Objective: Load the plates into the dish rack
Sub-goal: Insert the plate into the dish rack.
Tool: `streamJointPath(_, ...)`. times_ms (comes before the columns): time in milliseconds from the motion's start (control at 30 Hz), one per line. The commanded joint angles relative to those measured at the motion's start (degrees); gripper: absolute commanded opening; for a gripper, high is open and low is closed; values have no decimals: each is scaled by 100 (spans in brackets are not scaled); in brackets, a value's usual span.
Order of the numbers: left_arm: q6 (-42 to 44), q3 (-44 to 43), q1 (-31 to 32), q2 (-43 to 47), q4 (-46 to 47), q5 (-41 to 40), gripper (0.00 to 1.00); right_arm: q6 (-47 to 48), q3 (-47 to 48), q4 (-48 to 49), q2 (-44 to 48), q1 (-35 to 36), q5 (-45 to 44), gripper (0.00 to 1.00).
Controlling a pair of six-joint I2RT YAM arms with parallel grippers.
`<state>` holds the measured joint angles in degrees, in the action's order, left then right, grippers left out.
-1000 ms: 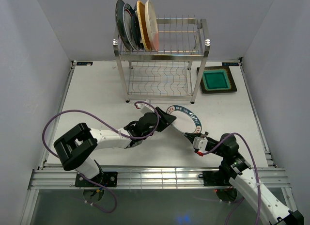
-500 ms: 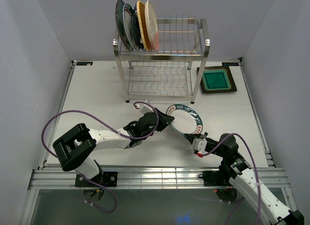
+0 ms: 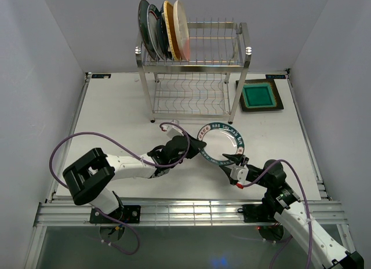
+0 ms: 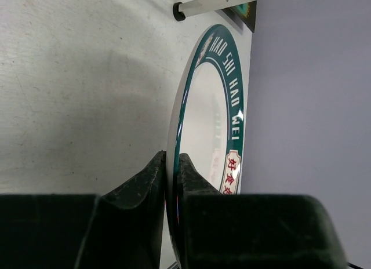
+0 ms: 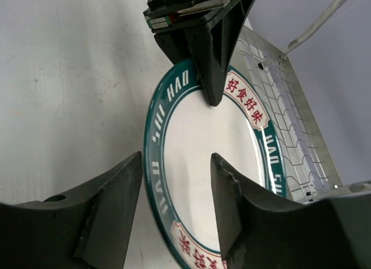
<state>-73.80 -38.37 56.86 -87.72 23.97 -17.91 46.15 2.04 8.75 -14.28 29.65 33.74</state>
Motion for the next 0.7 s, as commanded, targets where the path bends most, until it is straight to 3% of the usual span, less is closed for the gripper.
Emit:
streamJointPath(0,32,40,36,352,152,-160,0,-45,174,373,57,-21,-51,57)
streamJointPath(200,94,154,44,501,65,-458,0,-71,147,399,101,-12,-95,67)
streamJointPath(367,295,400,44,1019,-207,-1249,0,-62,121,417,93,-12,-130,70)
streamJointPath(667,1182,594,44,1741,-498,-1786,0,-132,77,574,31,-20,-271,76)
